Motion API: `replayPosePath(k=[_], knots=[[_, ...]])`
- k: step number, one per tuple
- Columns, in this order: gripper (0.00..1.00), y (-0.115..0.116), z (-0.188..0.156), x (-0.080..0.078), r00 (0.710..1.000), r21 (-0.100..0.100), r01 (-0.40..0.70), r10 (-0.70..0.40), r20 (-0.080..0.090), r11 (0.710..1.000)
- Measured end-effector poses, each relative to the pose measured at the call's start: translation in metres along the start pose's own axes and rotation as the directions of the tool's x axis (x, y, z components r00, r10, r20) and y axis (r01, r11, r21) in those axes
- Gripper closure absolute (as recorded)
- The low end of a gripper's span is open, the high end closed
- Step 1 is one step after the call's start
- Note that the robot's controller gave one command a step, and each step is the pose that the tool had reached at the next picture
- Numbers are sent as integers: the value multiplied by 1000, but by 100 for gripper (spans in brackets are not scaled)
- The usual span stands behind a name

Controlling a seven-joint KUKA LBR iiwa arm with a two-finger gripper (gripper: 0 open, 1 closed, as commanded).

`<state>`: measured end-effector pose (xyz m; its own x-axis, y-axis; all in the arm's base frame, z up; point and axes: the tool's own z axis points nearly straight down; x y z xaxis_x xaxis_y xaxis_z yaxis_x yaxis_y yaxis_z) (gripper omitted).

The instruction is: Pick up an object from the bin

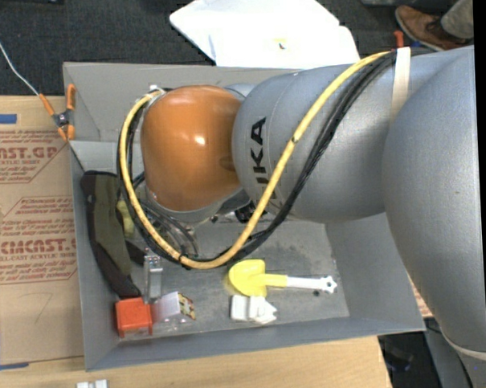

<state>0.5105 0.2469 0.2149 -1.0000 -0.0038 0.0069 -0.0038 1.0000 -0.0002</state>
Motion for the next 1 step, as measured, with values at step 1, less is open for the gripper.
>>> replayPosePath(k=[1], knots=[[0,-2,-4,-2,1000,-2,-3,3,7,1000]])
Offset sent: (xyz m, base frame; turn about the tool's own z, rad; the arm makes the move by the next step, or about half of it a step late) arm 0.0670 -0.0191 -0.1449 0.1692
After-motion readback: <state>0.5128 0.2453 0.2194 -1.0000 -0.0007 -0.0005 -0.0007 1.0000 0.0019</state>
